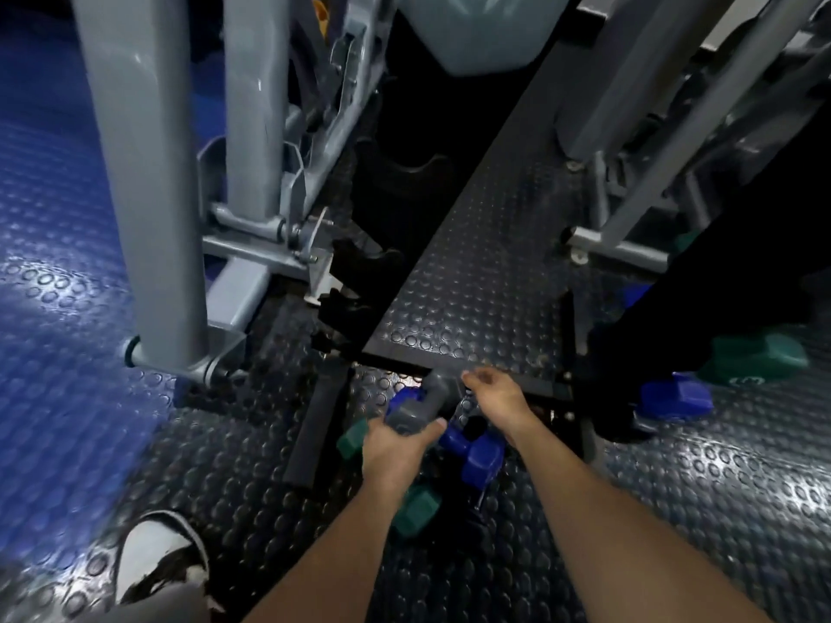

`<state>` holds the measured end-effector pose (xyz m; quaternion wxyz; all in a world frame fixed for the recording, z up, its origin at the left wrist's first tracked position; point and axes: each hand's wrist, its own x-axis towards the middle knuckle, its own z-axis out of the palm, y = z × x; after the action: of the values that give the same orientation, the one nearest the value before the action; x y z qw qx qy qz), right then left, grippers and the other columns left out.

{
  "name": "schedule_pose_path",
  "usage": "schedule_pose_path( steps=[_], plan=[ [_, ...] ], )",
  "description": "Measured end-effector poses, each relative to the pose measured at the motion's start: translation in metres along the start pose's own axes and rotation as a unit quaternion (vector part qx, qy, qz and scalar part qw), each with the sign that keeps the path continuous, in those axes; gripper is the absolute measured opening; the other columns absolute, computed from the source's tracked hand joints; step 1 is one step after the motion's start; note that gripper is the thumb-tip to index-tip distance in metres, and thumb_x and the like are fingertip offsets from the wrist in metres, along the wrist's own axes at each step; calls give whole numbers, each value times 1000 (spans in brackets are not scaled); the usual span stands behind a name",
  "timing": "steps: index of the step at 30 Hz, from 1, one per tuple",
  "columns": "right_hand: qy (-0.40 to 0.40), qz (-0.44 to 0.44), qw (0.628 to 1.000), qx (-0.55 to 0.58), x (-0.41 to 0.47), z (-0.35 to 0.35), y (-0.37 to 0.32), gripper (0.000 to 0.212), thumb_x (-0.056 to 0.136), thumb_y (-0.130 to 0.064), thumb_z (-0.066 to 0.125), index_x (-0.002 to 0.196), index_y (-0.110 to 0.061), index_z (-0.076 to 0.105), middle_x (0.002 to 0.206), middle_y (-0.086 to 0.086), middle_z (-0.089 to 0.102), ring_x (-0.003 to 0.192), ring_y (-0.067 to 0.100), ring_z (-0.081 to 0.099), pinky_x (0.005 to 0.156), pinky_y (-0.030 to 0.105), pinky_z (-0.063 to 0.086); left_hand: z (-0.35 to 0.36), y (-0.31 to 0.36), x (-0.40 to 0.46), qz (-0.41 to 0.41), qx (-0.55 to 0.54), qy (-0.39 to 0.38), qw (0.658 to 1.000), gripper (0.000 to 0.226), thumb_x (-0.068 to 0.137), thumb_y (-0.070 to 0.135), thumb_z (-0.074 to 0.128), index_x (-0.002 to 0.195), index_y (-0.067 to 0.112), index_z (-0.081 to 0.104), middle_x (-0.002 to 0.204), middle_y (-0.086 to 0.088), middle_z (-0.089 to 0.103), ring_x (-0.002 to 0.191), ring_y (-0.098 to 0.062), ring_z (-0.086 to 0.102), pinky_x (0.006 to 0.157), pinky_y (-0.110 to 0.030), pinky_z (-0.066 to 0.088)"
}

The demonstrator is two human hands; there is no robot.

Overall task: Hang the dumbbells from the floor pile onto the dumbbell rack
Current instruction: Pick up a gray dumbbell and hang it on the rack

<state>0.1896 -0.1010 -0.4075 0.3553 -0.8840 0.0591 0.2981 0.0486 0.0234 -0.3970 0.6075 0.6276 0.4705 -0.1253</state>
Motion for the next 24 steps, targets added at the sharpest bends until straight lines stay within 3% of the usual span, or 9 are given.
schedule_pose_path(
  steps=[3, 5, 8, 11, 14, 20, 24],
  plan=[
    [-11, 27, 1000, -1, 35, 19, 17, 53, 97, -42, 65, 140, -11, 58, 123, 7, 72, 104, 25, 72, 101, 46, 55, 16, -8, 20, -15, 7, 37, 999, 108, 41, 74, 83, 121, 9, 50, 114, -9, 65, 98, -29, 68, 89, -42, 58],
    [-13, 25, 999, -21, 52, 31, 26, 56, 96, -37, 67, 143, -9, 55, 128, 9, 69, 111, 29, 69, 102, 44, 53, 22, -10, 30, -20, 13, 53, 998, 111, 45, 72, 85, 124, 5, 46, 120, -13, 63, 104, -33, 66, 92, -41, 56],
    [-20, 14, 998, -49, 65, 43, 32, 49, 96, -32, 69, 139, -12, 58, 131, 7, 68, 117, 26, 64, 102, 35, 49, 25, -7, 37, -33, 10, 40, 999, 101, 56, 62, 90, 125, 3, 46, 118, -13, 65, 103, -31, 67, 89, -35, 55],
    [-25, 2, 998, -56, 73, 48, 29, 40, 95, -26, 71, 131, -11, 62, 124, 6, 69, 111, 23, 64, 94, 29, 46, 28, -8, 46, -34, 0, 28, 999, 79, 67, 49, 91, 118, 6, 49, 107, -7, 68, 90, -23, 67, 79, -27, 52],
    [-19, -11, 997, -77, 82, 52, 26, 35, 95, -23, 72, 127, -8, 65, 118, 6, 70, 101, 20, 61, 87, 26, 43, 28, -11, 51, -26, -6, 35, 999, 74, 67, 46, 90, 114, 6, 52, 101, -4, 69, 85, -22, 67, 78, -26, 52],
    [29, -15, 994, -102, 76, 47, 25, 21, 89, -26, 77, 106, -13, 76, 101, 7, 77, 96, 25, 71, 87, 35, 55, 12, -11, 54, -55, -44, -1, 998, 79, 43, 56, 89, 106, 14, 64, 95, -3, 75, 80, -18, 74, 77, -34, 63],
    [51, -38, 996, -65, 50, 26, 15, 17, 89, -29, 78, 99, -17, 72, 88, 1, 75, 76, 20, 73, 72, 35, 61, -15, 6, 34, -36, -84, -72, 993, 66, 60, 39, 93, 112, 17, 60, 98, -1, 75, 86, -15, 74, 74, -34, 63]
  ],
)
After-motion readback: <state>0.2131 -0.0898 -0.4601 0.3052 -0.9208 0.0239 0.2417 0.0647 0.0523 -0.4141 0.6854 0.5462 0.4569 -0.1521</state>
